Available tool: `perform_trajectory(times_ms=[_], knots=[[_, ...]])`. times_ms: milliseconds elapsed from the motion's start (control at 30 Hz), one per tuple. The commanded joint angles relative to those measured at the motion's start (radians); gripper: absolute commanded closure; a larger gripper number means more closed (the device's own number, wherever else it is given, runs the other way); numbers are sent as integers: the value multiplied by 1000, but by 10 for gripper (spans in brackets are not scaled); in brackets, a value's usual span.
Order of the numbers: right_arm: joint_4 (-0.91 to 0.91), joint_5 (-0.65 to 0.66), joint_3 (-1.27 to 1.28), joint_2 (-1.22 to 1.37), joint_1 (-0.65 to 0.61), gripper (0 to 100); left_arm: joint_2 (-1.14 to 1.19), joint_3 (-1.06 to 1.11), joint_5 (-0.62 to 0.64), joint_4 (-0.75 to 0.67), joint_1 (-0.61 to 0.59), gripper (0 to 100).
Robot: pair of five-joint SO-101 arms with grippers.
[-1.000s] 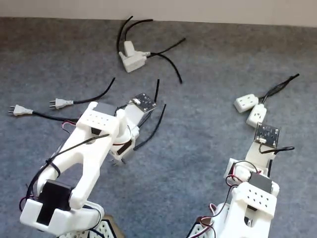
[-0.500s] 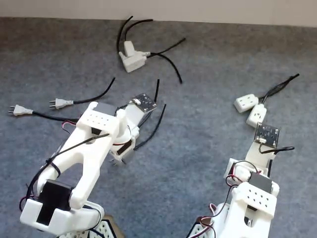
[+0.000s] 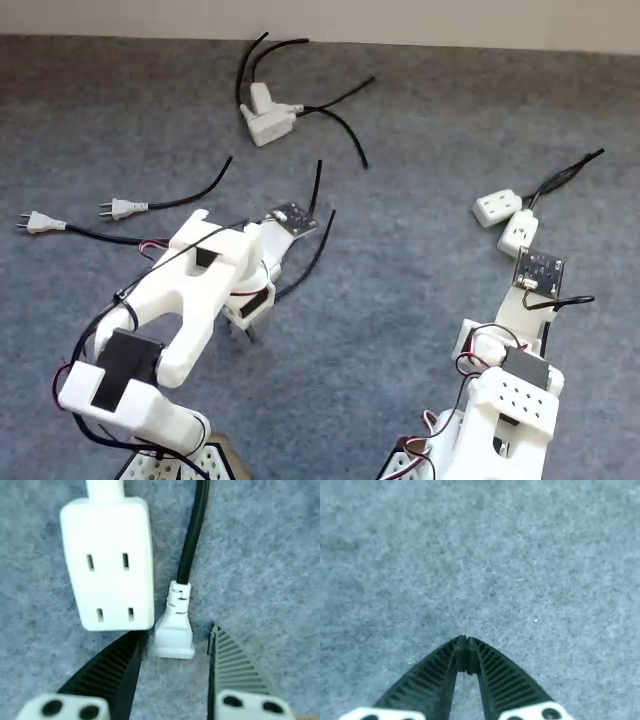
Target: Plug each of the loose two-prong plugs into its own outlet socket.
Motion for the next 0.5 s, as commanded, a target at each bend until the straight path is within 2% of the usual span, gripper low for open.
perform_trajectory(times_ms=[0,267,467], knots=[[-16,5,-7,-18,18,991,4,-33,-3,-8,10,793],[-16,5,-7,-18,18,991,5,-35,-43,-8,12,794],[-16,5,-7,-18,18,991,59,-142,-44,28,-2,794]])
